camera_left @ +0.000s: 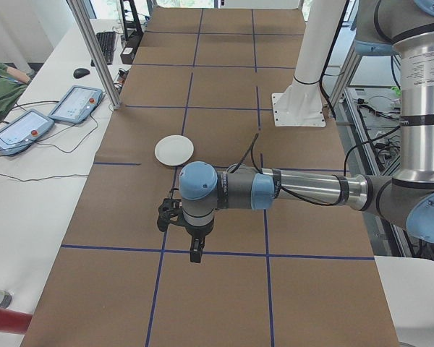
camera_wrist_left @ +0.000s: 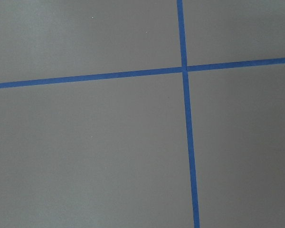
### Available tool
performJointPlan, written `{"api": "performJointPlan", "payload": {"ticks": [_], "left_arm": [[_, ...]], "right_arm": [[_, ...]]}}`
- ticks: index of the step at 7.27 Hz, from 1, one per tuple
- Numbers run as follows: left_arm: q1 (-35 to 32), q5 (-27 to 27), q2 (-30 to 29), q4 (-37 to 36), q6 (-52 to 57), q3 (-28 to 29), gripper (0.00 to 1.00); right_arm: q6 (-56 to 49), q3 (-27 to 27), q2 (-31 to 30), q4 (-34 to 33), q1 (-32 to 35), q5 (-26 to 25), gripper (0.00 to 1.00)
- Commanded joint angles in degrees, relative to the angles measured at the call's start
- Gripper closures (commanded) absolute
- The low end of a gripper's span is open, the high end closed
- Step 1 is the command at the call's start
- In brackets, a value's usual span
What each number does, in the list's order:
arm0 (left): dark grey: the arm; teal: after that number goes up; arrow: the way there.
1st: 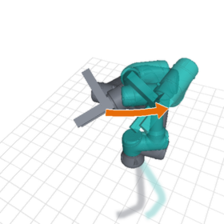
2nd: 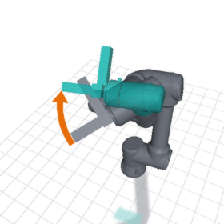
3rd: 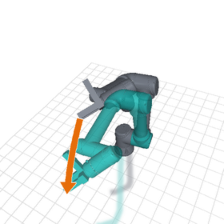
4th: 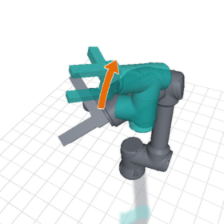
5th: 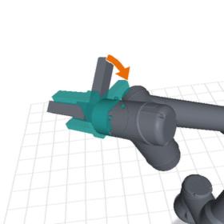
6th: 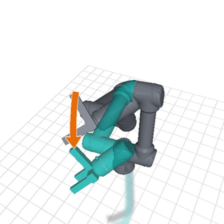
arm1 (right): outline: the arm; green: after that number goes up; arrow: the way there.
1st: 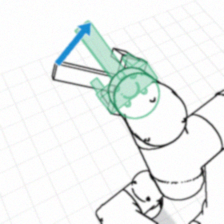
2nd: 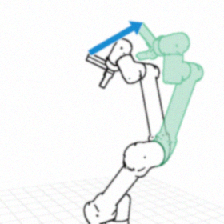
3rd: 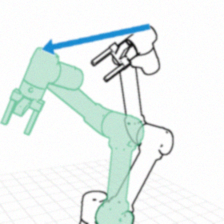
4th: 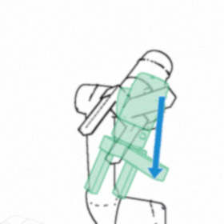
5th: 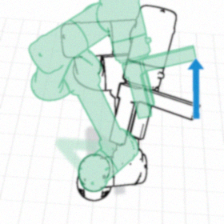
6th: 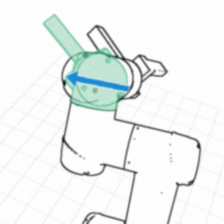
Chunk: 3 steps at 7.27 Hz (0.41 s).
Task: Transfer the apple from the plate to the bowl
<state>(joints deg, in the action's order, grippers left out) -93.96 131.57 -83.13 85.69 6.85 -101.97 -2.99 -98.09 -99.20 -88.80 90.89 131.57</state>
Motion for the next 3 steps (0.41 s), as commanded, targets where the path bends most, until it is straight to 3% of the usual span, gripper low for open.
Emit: {"api": "performJointPlan", "payload": {"ticks": [1,3], "left_arm": [[0.0,0.0,-0.02,0.0,0.0,-0.07,0.0],[0.0,0.0,-0.02,0.0,0.0,-0.42,0.0]], "right_arm": [[0.0,0.0,-0.03,0.03,-0.02,0.0,0.0],[0.0,0.0,-0.03,0.03,-0.02,0.0,0.0]]}}
